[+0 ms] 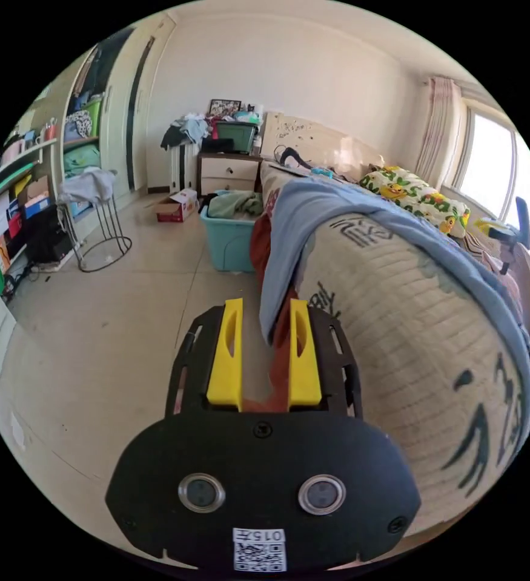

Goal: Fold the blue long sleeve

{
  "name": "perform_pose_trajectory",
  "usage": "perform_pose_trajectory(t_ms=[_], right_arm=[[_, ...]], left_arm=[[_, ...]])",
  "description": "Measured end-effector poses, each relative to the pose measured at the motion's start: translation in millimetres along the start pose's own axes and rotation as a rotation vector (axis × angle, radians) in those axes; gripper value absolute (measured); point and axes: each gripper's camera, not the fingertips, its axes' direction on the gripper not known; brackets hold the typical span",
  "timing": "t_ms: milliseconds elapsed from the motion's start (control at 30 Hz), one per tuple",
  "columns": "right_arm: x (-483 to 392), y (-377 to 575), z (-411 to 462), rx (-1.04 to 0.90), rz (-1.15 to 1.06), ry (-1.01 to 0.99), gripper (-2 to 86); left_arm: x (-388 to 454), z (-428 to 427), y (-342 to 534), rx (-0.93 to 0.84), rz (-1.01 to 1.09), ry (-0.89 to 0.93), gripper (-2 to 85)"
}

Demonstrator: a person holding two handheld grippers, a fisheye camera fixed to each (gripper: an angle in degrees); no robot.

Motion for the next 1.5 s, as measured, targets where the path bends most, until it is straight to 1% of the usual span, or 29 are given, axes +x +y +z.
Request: perform_pose_trajectory(t_ms=[67, 200, 267, 300, 333, 367, 400, 433, 467, 500, 567, 633, 700, 800, 900, 967, 1033, 1100, 1200, 1267, 1333, 1433, 1500], right_arm=[[-35, -62, 58, -0.040, -0.109, -0.013, 10.7], [-76, -140, 150, -0.099, -0.205, 0.016, 12.3], [-96, -172, 209, -0.198, -0.243, 0.032, 12.7], [-100, -177, 224, -0.235, -0.255, 0.041, 12.7], [-107, -183, 253, -0.319, -0.284, 0.089, 12.3], [-111, -183, 277, -0.380, -0.305, 0.177, 11.4], [-112, -182, 285, -0.390, -0.316, 0.195, 10.8], [-112, -183, 293, -0.388, -0.298, 0.165, 9.4], [-109, -185, 299, -0.380, -0.244, 0.171, 5.3], [-109, -185, 301, -0.377, -0.243, 0.169, 3.2], [-113, -182, 311, -0.370, -0.235, 0.185, 1.4], [-119, -179, 317, -0.356, -0.238, 0.216, 0.7], [-127, -176, 322, -0.340, -0.252, 0.255, 0.2], [-135, -172, 331, -0.332, -0.259, 0.288, -0.1], [-137, -168, 341, -0.328, -0.243, 0.283, -0.2], [-136, -165, 348, -0.314, -0.225, 0.281, -0.2], [-135, -164, 351, -0.301, -0.210, 0.276, -0.3], [-131, -163, 355, -0.293, -0.186, 0.255, -0.3], [-126, -161, 363, -0.286, -0.154, 0.226, -0.3], [-123, -159, 369, -0.278, -0.137, 0.213, -0.2], [-121, -159, 374, -0.278, -0.128, 0.205, -0.2], [-118, -156, 380, -0.280, -0.122, 0.203, -0.2], [-117, -154, 383, -0.278, -0.121, 0.203, -0.1]], left_arm=[[1, 36, 12, -0.016, 0.004, 0.049, 12.8], [16, 101, 37, -0.031, 0.030, 0.083, 15.3], [19, 124, 49, -0.027, 0.008, 0.090, 15.9], [20, 136, 58, -0.012, -0.019, 0.111, 16.1], [20, 141, 64, 0.003, -0.031, 0.122, 16.2], [21, 150, 75, 0.038, -0.056, 0.148, 16.5], [21, 160, 85, 0.057, -0.088, 0.178, 16.4], [21, 165, 90, 0.057, -0.106, 0.187, 16.3], [21, 173, 98, 0.051, -0.137, 0.191, 15.8], [22, 176, 108, 0.069, -0.156, 0.190, 14.9], [22, 174, 120, 0.109, -0.188, 0.186, 12.8], [22, 167, 130, 0.133, -0.211, 0.164, 10.4], [18, 148, 144, 0.198, -0.246, 0.119, 6.5], [15, 125, 160, 0.258, -0.246, 0.087, 2.6], [22, 107, 174, 0.302, -0.214, 0.039, 2.2], [24, 100, 180, 0.309, -0.188, 0.051, 2.8], [23, 102, 185, 0.279, -0.176, 0.058, 5.0], [28, 124, 195, 0.158, -0.140, 0.052, 9.5], [53, 161, 213, 0.041, -0.046, -0.001, 10.8], [68, 182, 217, -0.007, -0.019, -0.014, 10.9], [77, 195, 213, -0.012, -0.034, -0.028, 10.7], [78, 206, 201, -0.031, -0.108, -0.057, 6.9], [74, 200, 194, -0.020, -0.129, -0.115, 3.7]])
